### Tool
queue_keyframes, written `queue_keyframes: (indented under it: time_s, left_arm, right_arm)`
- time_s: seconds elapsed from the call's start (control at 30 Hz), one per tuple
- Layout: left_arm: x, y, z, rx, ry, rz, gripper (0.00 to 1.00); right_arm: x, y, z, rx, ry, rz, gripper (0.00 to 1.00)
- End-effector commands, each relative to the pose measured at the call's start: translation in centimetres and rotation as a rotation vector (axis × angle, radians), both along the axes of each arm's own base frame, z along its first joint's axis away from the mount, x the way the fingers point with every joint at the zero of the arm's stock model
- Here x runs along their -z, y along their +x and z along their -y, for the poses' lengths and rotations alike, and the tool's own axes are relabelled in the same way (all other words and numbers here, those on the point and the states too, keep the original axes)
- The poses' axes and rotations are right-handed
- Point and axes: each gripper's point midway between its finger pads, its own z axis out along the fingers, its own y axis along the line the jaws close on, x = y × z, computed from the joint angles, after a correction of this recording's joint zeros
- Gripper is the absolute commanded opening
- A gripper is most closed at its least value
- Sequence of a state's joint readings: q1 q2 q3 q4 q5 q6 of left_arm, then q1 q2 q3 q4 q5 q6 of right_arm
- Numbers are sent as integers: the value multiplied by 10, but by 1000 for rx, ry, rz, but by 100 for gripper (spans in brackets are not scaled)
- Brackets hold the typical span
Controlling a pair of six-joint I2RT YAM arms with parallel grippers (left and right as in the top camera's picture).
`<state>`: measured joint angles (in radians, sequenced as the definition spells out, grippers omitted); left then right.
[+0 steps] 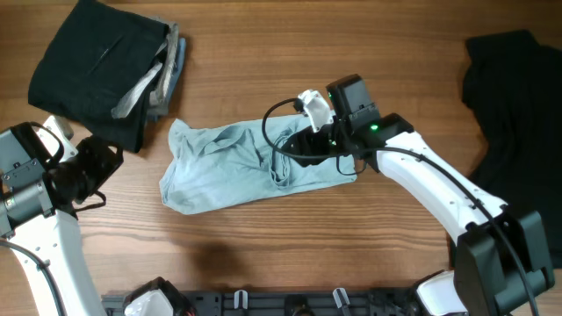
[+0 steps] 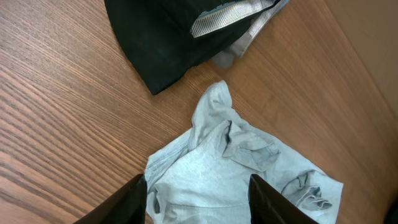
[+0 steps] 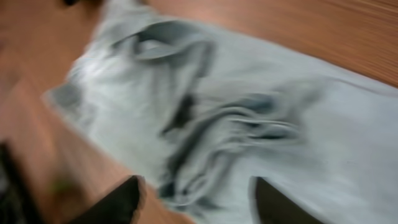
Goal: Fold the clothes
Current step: 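Fold the strip's right end leftward over the middle with the right gripper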
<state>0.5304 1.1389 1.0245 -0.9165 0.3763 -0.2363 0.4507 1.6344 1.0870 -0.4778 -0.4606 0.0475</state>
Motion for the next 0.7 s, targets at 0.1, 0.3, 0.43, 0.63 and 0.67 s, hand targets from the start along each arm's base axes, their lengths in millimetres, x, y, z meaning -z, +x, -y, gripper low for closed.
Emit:
queue_keyframes:
  time_s: [0.1,0.3,0.43,0.63,0.67]
  left_arm:
    - [-4,4,0,26,13,14,52]
    - [-5,4,0,26,13,14,52]
    - [-5,4,0,27,13,15,52]
    - [-2,0,3,31,3,-6,62]
    - [1,-3,5,55,9,-19,64]
  right_arm:
    - [24,15,52,473,-68,-239,4]
    - [82,-8,17,686,-25,-589,5]
    - [63,6,-79,262,311,-486,4]
    - [-17,29,-93,18,543,-216,4]
    - [-22,35,-79,52,541,-218,4]
